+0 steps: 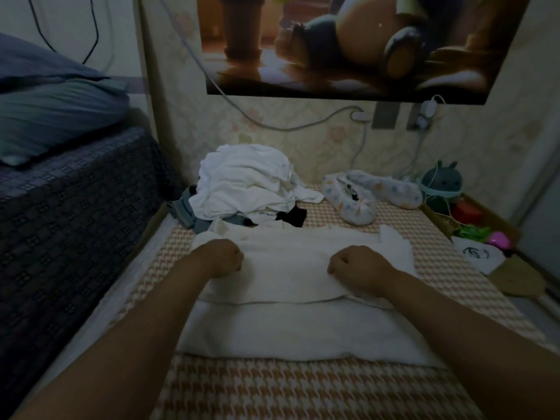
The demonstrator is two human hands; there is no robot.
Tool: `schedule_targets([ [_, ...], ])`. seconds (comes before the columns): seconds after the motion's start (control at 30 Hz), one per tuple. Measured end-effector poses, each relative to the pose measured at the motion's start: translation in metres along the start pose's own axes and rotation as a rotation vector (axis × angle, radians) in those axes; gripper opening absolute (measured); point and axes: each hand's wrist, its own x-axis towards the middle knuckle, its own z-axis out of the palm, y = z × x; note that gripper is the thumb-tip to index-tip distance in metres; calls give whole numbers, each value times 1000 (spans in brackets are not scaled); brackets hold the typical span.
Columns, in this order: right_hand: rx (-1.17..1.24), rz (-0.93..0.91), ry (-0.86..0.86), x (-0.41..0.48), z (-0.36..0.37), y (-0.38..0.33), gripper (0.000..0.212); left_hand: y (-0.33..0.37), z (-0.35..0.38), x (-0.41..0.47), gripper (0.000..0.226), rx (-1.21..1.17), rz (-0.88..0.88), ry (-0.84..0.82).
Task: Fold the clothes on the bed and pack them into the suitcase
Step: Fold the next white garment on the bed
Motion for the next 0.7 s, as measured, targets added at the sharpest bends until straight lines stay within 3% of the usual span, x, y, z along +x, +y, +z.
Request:
schedule_targets([
  [0.1,-145,88,39,9,14,21,42,3,20,17,33,-7,19,202],
  [0.17,-267,182,-54,13,26,32,54,7,35,23,43,-12,6,127],
  [0.23,-413,217,-31,18,32,38,58,11,44,25,50,-39,-54,66],
  [0.4,-365,190,217,32,27,57,32,30,41,39,60,1,-116,51],
  [0.5,-631,167,427,34,24,73,31,60,39,45,59,60,13,238],
  [0.6,-615,22,500,30,22,76,56,97,50,48,63,22,231,247],
  [0.7,-391,-218,502,21,25,72,42,130,65,47,69,53,315,145],
])
